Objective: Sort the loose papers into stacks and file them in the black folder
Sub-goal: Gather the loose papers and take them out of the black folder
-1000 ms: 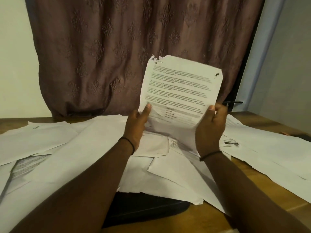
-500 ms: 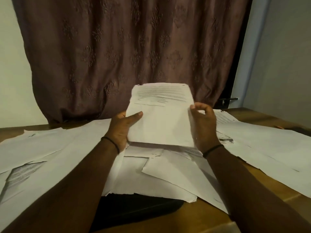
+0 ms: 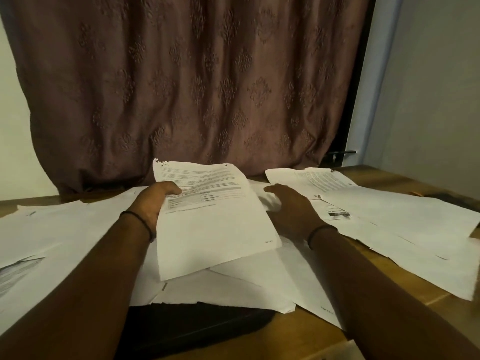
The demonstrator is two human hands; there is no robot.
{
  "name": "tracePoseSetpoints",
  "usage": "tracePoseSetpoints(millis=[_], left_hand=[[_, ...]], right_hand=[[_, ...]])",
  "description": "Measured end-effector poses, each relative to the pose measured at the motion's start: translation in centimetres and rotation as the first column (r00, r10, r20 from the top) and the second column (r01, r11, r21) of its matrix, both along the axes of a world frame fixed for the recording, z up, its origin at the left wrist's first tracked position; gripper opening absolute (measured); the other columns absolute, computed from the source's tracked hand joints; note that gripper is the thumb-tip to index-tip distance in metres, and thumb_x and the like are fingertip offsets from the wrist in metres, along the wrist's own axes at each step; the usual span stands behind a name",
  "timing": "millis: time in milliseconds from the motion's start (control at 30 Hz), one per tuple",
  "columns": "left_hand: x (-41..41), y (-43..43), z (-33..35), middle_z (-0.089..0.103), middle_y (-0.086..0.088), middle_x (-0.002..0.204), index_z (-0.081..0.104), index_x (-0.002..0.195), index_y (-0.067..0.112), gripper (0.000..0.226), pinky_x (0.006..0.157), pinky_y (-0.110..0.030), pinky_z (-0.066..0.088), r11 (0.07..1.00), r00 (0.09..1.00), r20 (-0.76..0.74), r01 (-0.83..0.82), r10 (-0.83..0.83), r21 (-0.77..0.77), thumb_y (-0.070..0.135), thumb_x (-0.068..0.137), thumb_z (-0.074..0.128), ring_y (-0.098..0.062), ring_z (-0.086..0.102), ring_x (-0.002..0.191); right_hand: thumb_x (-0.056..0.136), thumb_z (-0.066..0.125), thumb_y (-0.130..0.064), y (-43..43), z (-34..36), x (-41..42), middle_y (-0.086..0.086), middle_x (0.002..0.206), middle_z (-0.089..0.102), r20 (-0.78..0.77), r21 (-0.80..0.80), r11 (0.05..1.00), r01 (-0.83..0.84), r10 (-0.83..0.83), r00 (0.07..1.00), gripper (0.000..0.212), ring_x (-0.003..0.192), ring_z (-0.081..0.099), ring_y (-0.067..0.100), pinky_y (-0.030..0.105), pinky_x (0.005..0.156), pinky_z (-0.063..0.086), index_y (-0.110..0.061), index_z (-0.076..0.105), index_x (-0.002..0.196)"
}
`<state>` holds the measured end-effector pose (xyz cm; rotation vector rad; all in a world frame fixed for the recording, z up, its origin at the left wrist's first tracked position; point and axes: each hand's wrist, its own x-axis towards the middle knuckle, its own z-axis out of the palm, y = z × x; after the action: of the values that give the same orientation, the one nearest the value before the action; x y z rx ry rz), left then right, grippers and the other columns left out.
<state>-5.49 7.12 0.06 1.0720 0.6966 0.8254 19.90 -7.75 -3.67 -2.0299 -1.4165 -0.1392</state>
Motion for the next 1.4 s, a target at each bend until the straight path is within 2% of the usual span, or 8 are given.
tracePoseSetpoints(millis=[233,433,600,767,900,1033,1267,1400], left_hand=[[-1.2,1.9,0.8,0.062,-0.012,0.130,0.058,0.131,0.010,0.069,0.092,-0.039,0.049,0.999,0.986,-0.166,0.034,-0.026,0.041,0.003,0.063,0.050,-0.032,0.063,0.108],[-0.7,1.0,0.4,0.074,-0.007,0.102,0.061,0.119,0.012,0.041,0.066,-0.032,0.055,0.999,0.989,-0.148,0.009,-0.002,0.046,0.000,0.087,0.038,-0.027,0.072,0.077],[-1.0,0.7,0.3,0.075,-0.010,0.098,0.060,0.124,0.014,0.043,0.066,-0.036,0.057,0.997,0.987,-0.141,0.077,-0.079,-0.020,0.003,0.087,0.041,-0.031,0.072,0.082],[-0.6,0.3,0.1,0.074,-0.013,0.100,0.061,0.119,0.012,0.035,0.070,-0.041,0.057,0.997,0.991,-0.110,0.076,-0.077,-0.019,0.004,0.091,0.041,-0.033,0.071,0.086],[0.0,0.6,-0.2,0.072,-0.015,0.102,0.060,0.119,0.010,0.030,0.070,-0.042,0.057,0.999,0.993,-0.108,0.035,-0.038,-0.034,0.005,0.095,0.042,-0.034,0.068,0.090],[0.2,0.8,-0.4,0.068,-0.017,0.116,0.059,0.125,0.008,0.032,0.080,-0.045,0.054,1.000,0.995,-0.104,0.004,-0.004,-0.002,0.005,0.096,0.046,-0.037,0.066,0.101],[0.3,0.6,-0.8,0.074,-0.016,0.092,0.066,0.113,0.004,0.024,0.072,-0.037,0.058,0.999,0.997,-0.073,0.033,-0.030,0.042,0.007,0.095,0.051,-0.031,0.070,0.083],[0.3,0.5,-1.0,0.075,-0.011,0.092,0.064,0.114,0.004,0.024,0.062,-0.031,0.060,0.995,0.996,-0.048,0.083,-0.080,0.058,0.004,0.097,0.046,-0.024,0.073,0.075]], right_hand=[[0.079,0.040,-0.060,0.6,-0.2,-0.3,0.003,0.135,0.059,0.113,-0.245,0.969,0.034,-0.007,0.994,0.070,0.121,0.055,0.030,0.039,0.097,0.042,-0.026,0.045,0.140],[0.096,0.048,-0.033,1.5,-0.3,-0.8,0.007,0.101,0.068,0.427,-0.111,0.965,0.235,-0.167,0.889,0.020,0.097,0.064,0.033,0.033,0.071,0.039,-0.019,0.061,0.102],[0.102,0.041,-0.024,1.2,0.5,-0.4,0.016,0.094,0.068,0.087,0.344,0.878,0.333,-0.383,0.920,0.022,0.087,0.063,0.039,0.035,0.067,0.039,-0.009,0.056,0.108],[0.107,0.033,-0.026,-0.4,2.5,-0.6,0.015,0.108,0.063,-0.437,0.626,0.622,0.471,-0.220,0.872,0.030,0.098,0.060,0.031,0.025,0.070,0.036,-0.002,0.050,0.113],[0.106,0.038,-0.023,-0.8,4.1,-3.3,-0.001,0.100,0.062,-0.407,0.792,0.514,0.329,0.043,0.912,0.025,0.086,0.057,0.003,0.005,0.067,0.042,-0.002,0.049,0.116],[0.103,0.044,-0.020,-0.9,5.5,-6.4,-0.002,0.085,0.049,-0.381,0.881,0.403,0.247,0.297,0.875,0.013,0.076,0.048,0.003,0.018,0.073,0.044,-0.022,0.046,0.091],[0.099,0.047,-0.015,-1.0,5.4,-2.9,0.003,0.093,0.058,-0.737,0.675,0.445,0.589,0.443,0.510,0.003,0.079,0.061,0.015,0.025,0.066,0.055,-0.014,0.047,0.102],[0.090,0.056,-0.006,-0.4,3.4,-1.4,0.008,0.108,0.057,-0.790,0.511,0.692,0.510,0.146,0.595,0.037,0.084,0.057,0.015,0.036,0.077,0.052,-0.027,0.037,0.113]])
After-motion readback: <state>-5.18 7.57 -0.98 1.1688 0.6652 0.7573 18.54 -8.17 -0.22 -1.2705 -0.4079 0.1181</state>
